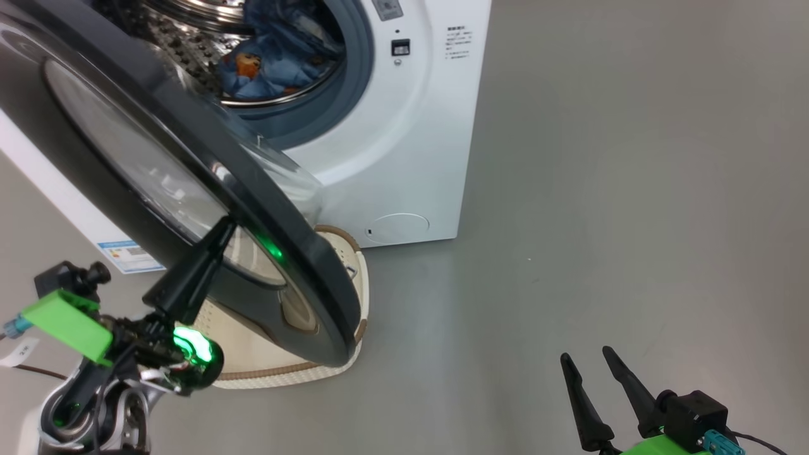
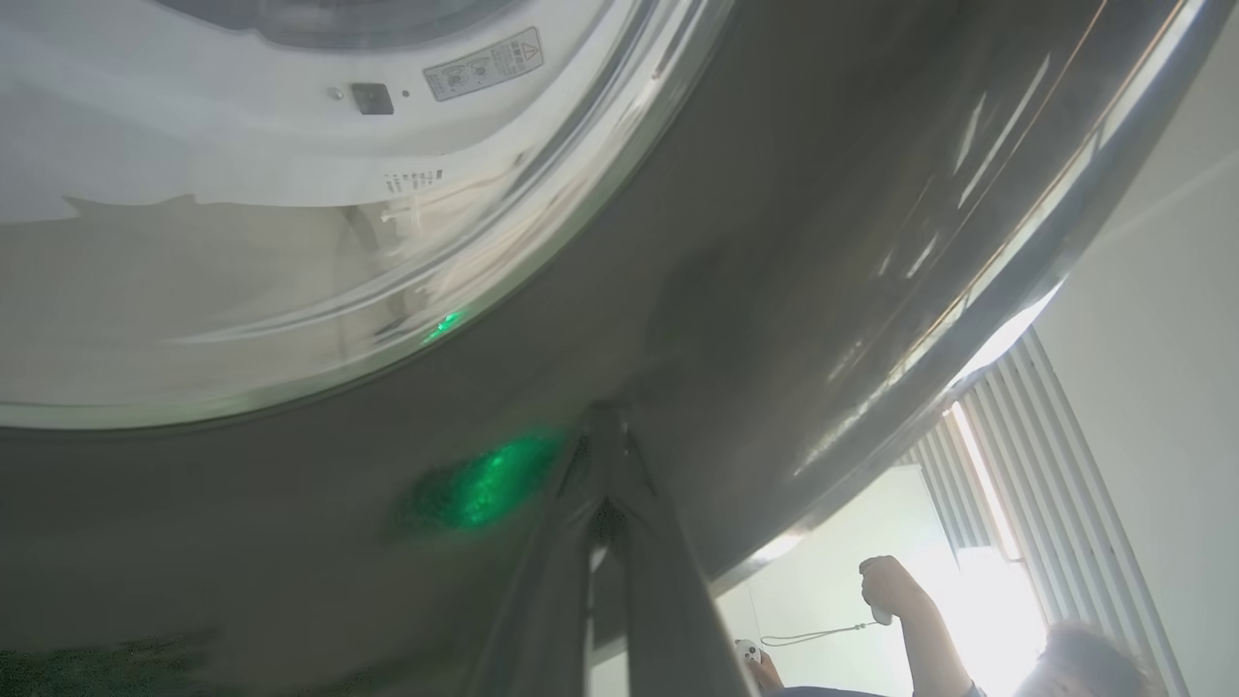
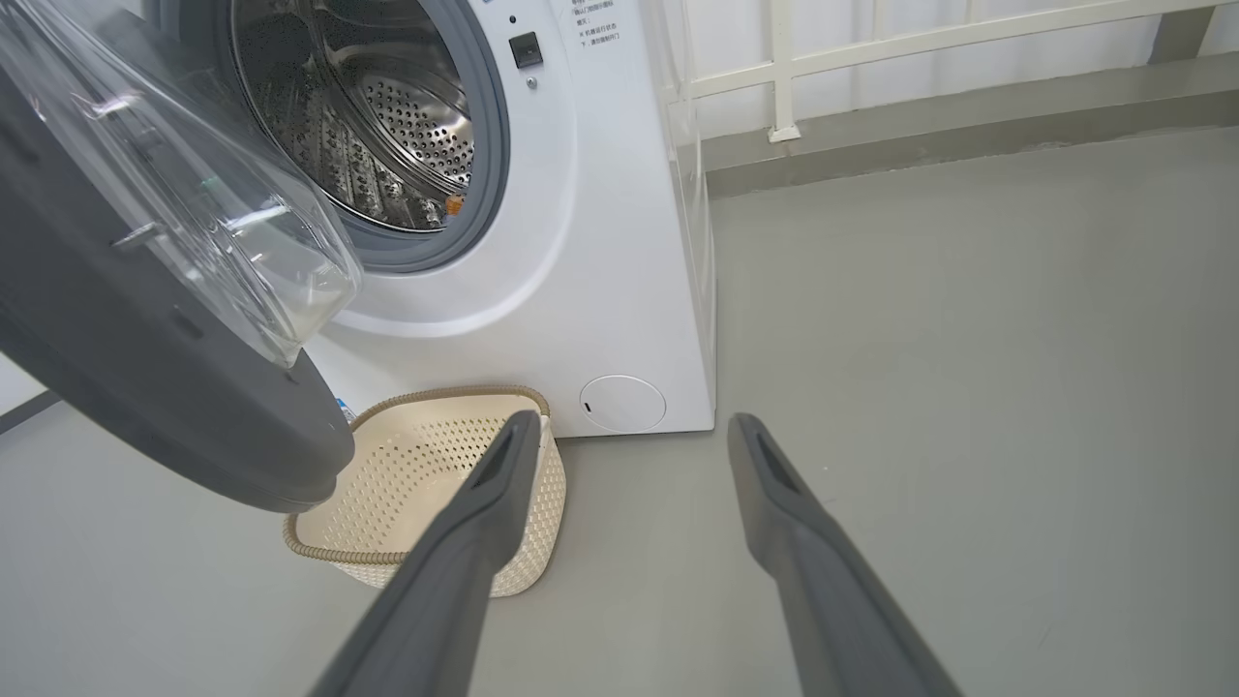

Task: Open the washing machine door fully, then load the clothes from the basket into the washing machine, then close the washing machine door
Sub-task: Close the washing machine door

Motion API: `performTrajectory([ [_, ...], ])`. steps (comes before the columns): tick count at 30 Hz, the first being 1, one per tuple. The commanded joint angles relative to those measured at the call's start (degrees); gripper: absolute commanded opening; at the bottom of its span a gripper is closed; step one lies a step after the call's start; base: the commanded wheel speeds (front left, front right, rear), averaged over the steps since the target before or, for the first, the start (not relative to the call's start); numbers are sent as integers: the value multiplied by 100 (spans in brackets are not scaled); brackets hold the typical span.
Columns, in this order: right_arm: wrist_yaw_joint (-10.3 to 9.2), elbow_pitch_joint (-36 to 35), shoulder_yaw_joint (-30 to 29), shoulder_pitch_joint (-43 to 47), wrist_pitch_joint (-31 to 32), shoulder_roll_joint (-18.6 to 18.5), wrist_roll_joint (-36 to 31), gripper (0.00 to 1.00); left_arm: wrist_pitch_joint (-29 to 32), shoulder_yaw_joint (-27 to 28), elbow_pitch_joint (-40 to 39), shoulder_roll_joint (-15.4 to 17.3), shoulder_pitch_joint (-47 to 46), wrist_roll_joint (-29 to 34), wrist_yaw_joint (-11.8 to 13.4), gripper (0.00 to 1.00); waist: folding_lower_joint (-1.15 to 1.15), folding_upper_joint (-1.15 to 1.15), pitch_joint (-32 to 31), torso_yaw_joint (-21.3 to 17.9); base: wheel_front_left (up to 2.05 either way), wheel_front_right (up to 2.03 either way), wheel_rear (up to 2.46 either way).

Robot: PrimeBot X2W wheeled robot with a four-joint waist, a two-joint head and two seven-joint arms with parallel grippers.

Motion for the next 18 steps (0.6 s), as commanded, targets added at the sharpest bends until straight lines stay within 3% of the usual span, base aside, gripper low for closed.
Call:
performTrajectory([
  [1, 17, -159, 136, -43, -28, 0, 39, 100, -38, 124, -120, 76, -249, 12, -56, 0, 0, 0, 38, -58, 0, 0, 0],
  [18, 17, -217, 136, -77, -28, 0, 107, 100, -366, 283, 85, 75, -400, 295, -58, 0, 0, 0, 70, -134, 0, 0, 0],
])
